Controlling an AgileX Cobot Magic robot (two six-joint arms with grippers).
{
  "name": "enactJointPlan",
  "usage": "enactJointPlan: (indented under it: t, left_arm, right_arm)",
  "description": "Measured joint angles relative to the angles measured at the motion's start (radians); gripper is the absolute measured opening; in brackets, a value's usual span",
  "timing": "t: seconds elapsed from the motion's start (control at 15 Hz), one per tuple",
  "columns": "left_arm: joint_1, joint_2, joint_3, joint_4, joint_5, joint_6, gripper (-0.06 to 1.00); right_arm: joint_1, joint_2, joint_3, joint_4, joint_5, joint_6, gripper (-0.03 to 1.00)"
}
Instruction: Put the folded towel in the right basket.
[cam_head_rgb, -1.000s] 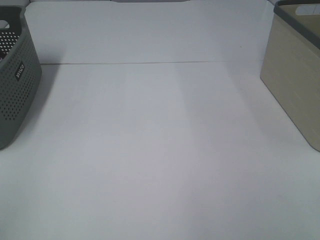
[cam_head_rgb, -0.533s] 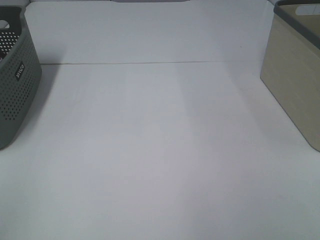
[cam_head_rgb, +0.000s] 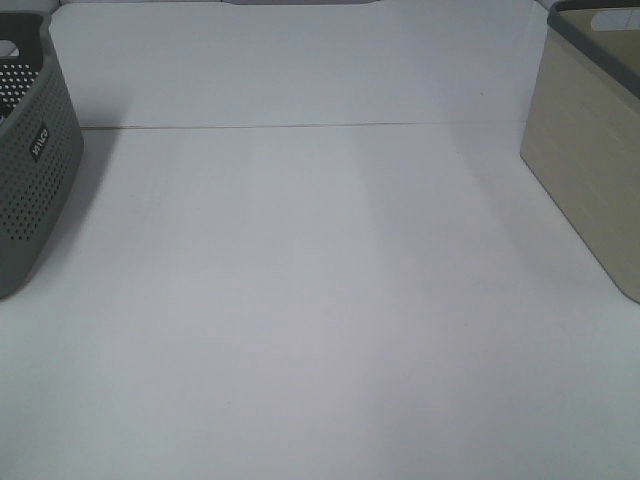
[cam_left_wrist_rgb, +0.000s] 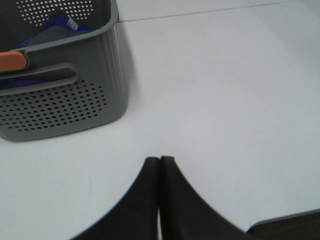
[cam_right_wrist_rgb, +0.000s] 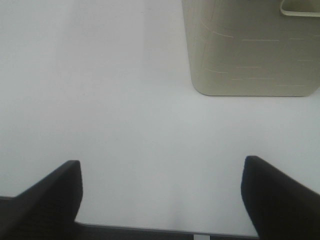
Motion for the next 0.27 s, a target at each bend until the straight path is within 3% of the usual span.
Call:
enactJointPlan:
  t: [0.27]
  left_arm:
    - [0.0,0.0,0.0,0.0,0.0,0.0,0.0]
  right_arm:
    - [0.0,0.0,0.002,0.0,0.0,0.0,0.83]
